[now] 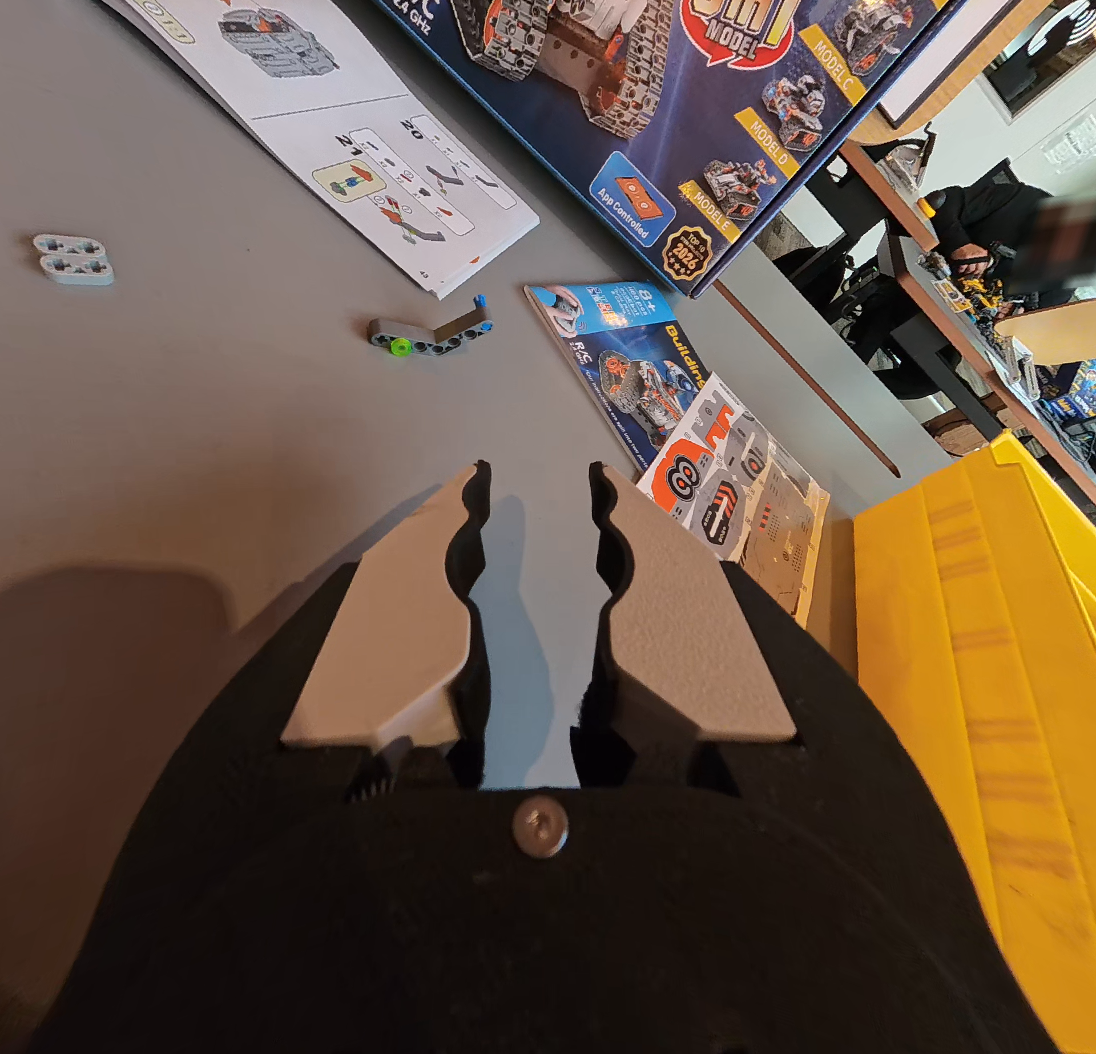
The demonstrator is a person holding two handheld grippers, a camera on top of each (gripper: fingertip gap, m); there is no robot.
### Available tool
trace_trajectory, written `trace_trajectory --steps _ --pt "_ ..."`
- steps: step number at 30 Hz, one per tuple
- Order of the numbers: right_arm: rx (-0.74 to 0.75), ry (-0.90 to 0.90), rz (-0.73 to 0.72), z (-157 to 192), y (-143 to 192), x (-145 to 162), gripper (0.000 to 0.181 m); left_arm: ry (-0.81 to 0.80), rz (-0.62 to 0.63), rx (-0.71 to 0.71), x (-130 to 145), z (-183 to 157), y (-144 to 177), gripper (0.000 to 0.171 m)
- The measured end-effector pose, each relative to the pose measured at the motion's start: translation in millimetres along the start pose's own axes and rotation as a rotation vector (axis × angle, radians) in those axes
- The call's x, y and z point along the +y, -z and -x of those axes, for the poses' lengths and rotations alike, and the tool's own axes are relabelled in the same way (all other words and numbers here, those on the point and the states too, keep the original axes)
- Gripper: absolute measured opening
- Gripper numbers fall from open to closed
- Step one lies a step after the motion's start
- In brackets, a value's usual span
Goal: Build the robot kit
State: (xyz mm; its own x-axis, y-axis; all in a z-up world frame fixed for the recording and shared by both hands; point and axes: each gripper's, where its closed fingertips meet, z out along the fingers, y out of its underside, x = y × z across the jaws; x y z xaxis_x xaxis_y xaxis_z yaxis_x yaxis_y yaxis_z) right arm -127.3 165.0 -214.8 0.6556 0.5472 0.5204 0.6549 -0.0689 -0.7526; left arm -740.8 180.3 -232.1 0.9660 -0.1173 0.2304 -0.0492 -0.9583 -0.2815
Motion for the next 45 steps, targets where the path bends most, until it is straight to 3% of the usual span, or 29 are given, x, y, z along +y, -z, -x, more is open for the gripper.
trace_trajectory --steps 4,6,11,13,14,17,19,22,27,31,39,41,43,45 --pt "-0.003 0.006 0.000 1 0 0 0.034 -0.060 -0.143 -0.212 -33 23 4 0.047" --pt "-0.003 0.008 -0.003 1 0 -1 0.034 -0.064 -0.107 -0.269 -32 31 -5 0.068" --pt "-0.005 0.009 -0.005 2 1 -1 0.034 -0.054 -0.023 -0.299 -25 35 -28 0.093" --pt "-0.003 0.010 -0.007 1 1 -2 0.034 -0.045 -0.033 -0.272 -26 29 -29 0.083" --pt "-0.003 0.010 -0.008 2 1 -2 0.034 -0.040 -0.047 -0.216 -27 20 -31 0.063" --pt "-0.002 0.009 -0.011 1 1 -2 0.034 -0.028 -0.083 -0.065 -32 -1 -32 0.056" --pt "-0.001 0.009 -0.013 1 2 -3 0.034 -0.021 -0.094 0.073 -34 -20 -29 0.039" --pt "-0.001 0.010 -0.012 1 2 -3 0.034 0.053 -0.158 0.018 -41 -3 -14 0.045" --pt "-0.006 0.016 -0.002 2 1 -1 0.034 0.243 -0.043 -0.175 -8 26 7 0.049" --pt "-0.008 0.019 -0.001 3 1 -1 0.034 0.288 -0.008 -0.276 2 30 15 0.072" --pt "-0.012 0.022 0.001 4 1 -1 0.034 0.302 0.047 -0.236 7 20 2 0.091" --pt "-0.011 0.022 0.000 4 1 -1 0.034 0.301 0.034 -0.163 1 10 -2 0.087" --pt "-0.012 0.021 0.001 4 1 -1 0.034 0.269 -0.058 -0.118 -18 2 -1 0.069" --pt "-0.012 0.022 0.002 4 1 0 0.034 0.240 -0.110 -0.133 -29 4 1 0.070"
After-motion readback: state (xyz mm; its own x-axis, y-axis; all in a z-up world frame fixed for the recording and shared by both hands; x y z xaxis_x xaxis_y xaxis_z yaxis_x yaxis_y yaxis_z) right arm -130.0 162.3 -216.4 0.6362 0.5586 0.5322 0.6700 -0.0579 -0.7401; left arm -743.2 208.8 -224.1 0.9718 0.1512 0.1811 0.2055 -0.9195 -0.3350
